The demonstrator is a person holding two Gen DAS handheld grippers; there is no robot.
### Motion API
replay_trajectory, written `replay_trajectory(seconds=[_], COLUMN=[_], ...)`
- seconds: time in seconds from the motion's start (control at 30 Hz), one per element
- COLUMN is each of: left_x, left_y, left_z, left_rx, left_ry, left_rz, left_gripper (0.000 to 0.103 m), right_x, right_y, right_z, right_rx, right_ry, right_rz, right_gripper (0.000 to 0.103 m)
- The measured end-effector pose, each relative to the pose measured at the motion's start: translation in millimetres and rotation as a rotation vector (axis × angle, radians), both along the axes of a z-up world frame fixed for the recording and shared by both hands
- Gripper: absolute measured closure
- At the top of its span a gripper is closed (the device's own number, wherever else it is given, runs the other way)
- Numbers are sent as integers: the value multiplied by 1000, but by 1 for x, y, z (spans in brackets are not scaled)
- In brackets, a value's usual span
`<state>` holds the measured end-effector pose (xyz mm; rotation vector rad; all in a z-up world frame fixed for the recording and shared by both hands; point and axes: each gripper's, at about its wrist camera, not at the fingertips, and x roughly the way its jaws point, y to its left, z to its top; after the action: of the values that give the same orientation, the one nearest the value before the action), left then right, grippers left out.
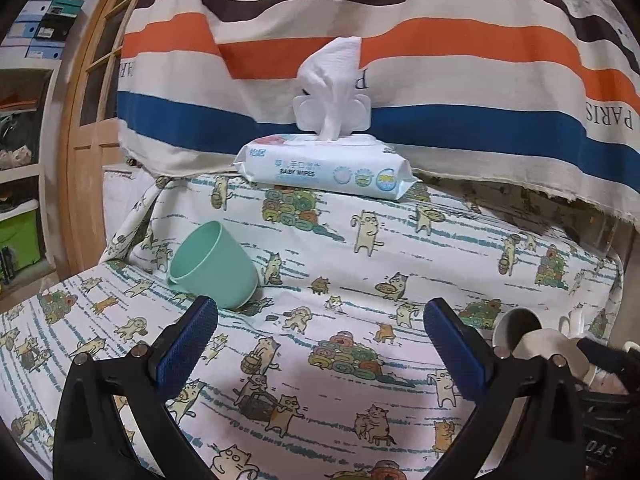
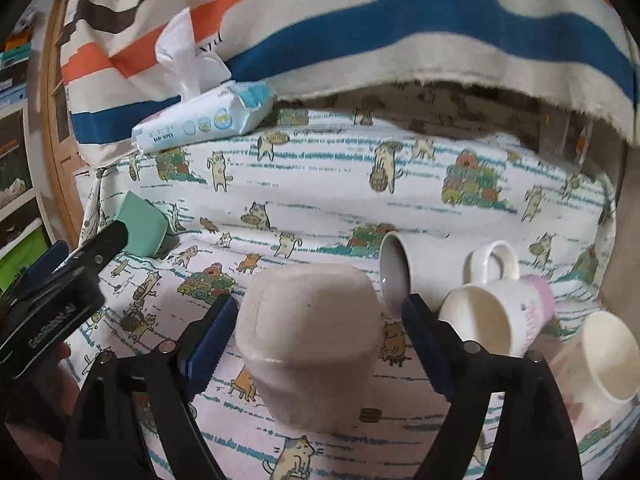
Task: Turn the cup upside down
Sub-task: 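Lift and turn the cup with the right gripper, lowering it rim-down, then open the right gripper and release the inverted cup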
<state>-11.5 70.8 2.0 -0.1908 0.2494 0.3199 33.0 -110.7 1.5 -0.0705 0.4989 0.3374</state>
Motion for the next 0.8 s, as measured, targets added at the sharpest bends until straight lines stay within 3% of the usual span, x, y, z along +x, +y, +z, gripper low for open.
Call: replay_trajectory(seconds=[0.2, 0.37, 0.6, 0.8], left_x=[-1, 4, 2, 5], left_y=[-10, -17, -28, -44], left_z=[2, 1, 3, 4], left_rx=[33, 56, 85, 129], left_ry=[-11, 7, -14, -4], left_rz=[-48, -87, -176, -262], left_gripper=[1, 1, 1, 1], right_x=[-24, -38, -45, -37], right_y=[-15, -25, -44, -53], right_z=[18, 27, 25, 14], right_rx=[8, -25, 19, 47], right_ry=[-144, -257, -287, -252], right_rz=[-16, -83, -104, -122], right_gripper=[0, 0, 0, 0])
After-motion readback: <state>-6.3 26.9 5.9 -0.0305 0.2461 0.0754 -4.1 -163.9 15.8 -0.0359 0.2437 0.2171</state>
